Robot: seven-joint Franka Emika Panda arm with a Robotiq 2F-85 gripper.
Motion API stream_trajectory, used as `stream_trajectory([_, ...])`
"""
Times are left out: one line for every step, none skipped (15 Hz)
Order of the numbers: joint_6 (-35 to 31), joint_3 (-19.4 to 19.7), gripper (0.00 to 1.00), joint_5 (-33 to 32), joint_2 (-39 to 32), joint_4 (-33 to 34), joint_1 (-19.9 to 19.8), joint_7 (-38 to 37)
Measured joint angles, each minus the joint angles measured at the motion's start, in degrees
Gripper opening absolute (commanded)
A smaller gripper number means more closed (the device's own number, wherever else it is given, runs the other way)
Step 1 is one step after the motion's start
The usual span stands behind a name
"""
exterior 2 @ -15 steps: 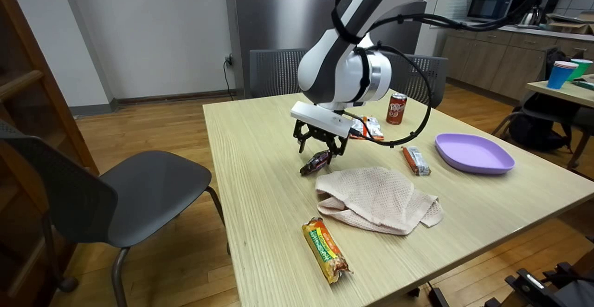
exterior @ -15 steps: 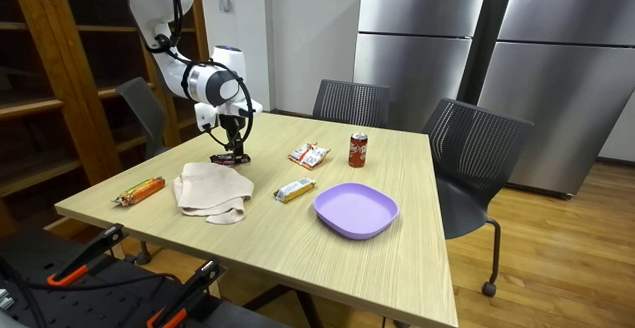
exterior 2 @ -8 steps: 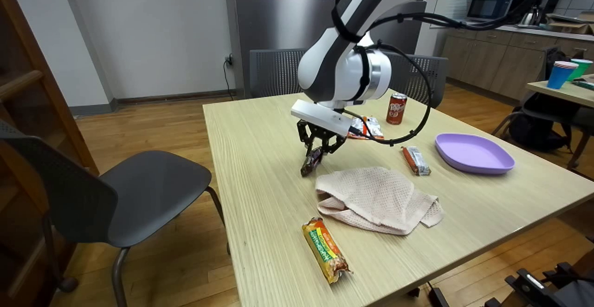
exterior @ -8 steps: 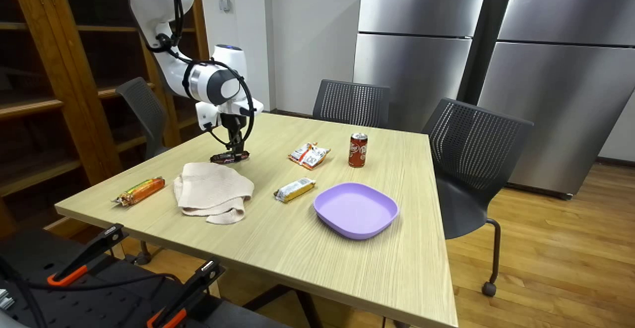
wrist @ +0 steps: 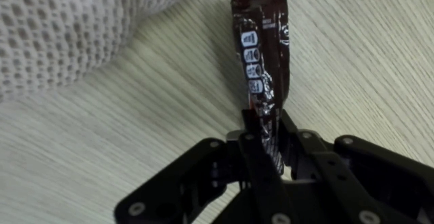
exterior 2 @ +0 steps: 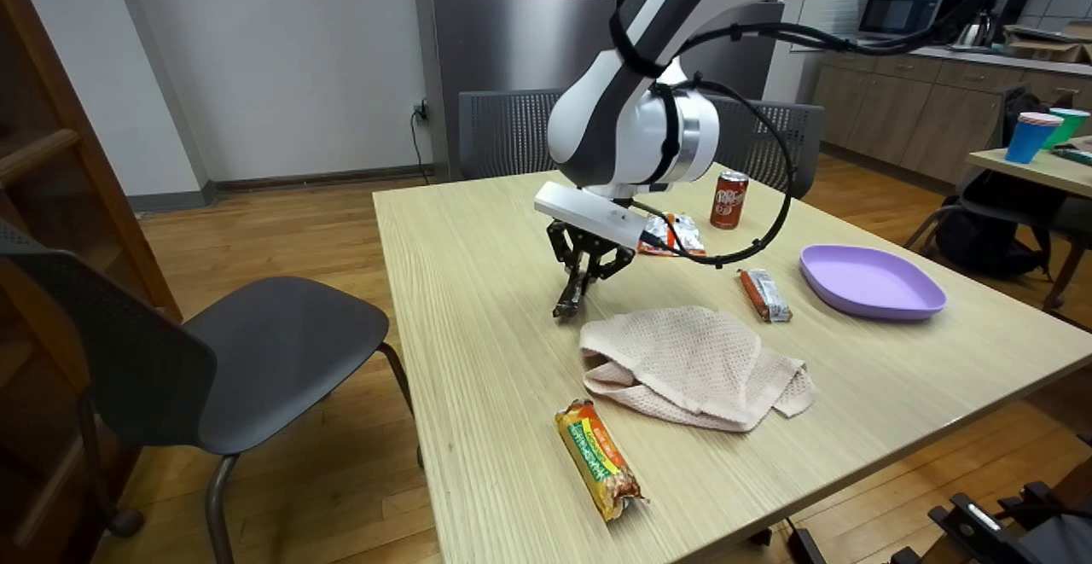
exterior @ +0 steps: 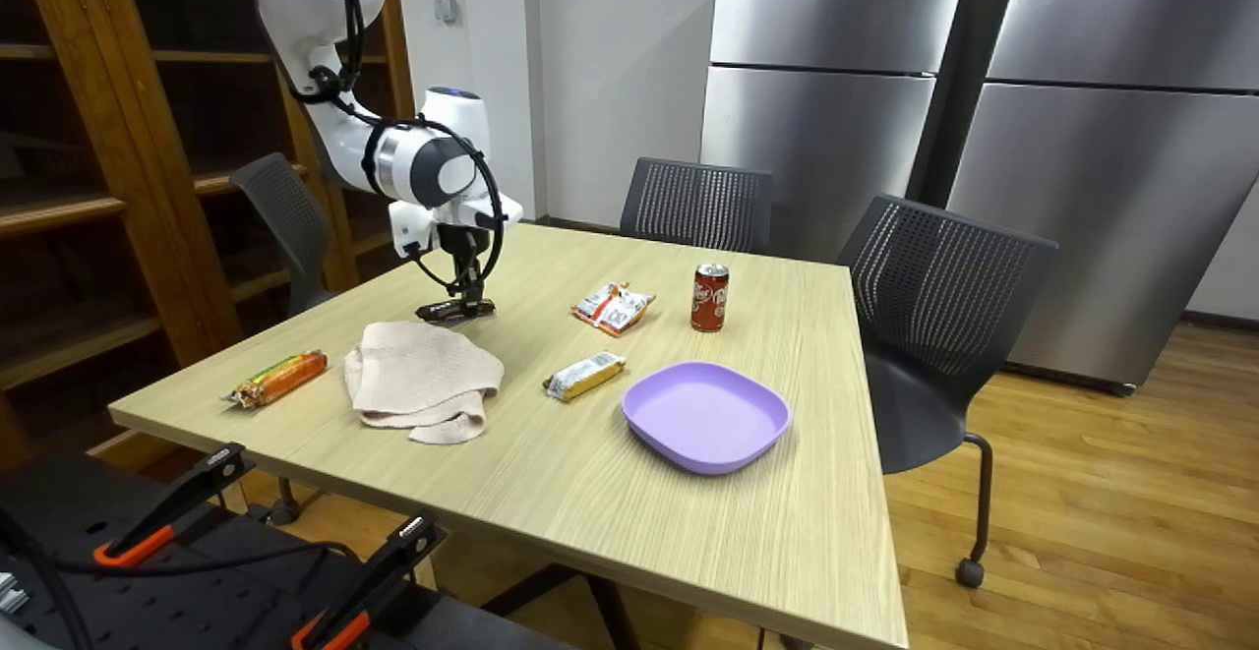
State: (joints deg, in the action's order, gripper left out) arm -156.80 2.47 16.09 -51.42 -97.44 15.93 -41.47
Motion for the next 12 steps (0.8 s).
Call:
stream_trajectory([-0.04,0.19,0.05,0.0,0.06,0.0,0.12,-0.19])
stream_trajectory([-0.06,0.5,0.05,0.0,0.19,0.0,0.3,-0.43])
stream_trajectory([-0.09,0.88,0.04,0.0,0.36,-0.01,0.52,-0.7])
stream_trajectory([-0.1,1.27,0.04,0.0,0.57,-0.01,0.76,-0.94])
stream_trajectory([-0.1,1.58,0.04,0.0,0.88,-0.09,0.9,-1.11])
stream_trajectory([-0.1,1.89,0.04,-0.01,1.34,-0.29,1.01,-1.2])
stream_trajectory([-0.1,2.17,0.04,-0.01,1.93,-0.65,1.05,-1.27])
stream_trajectory([-0.1,2.45,0.04,-0.01,2.6,-1.15,1.06,-1.3])
stream_trajectory([-0.1,2.76,0.04,-0.01,3.41,-1.86,1.07,-1.32])
stream_trajectory([-0.1,3.11,0.04,-0.01,4.25,-2.67,1.07,-1.33])
stream_trajectory([-0.1,3.51,0.04,-0.01,5.12,-3.61,1.06,-1.33])
stream_trajectory([-0.09,3.93,0.04,-0.02,6.06,-4.64,1.03,-1.33])
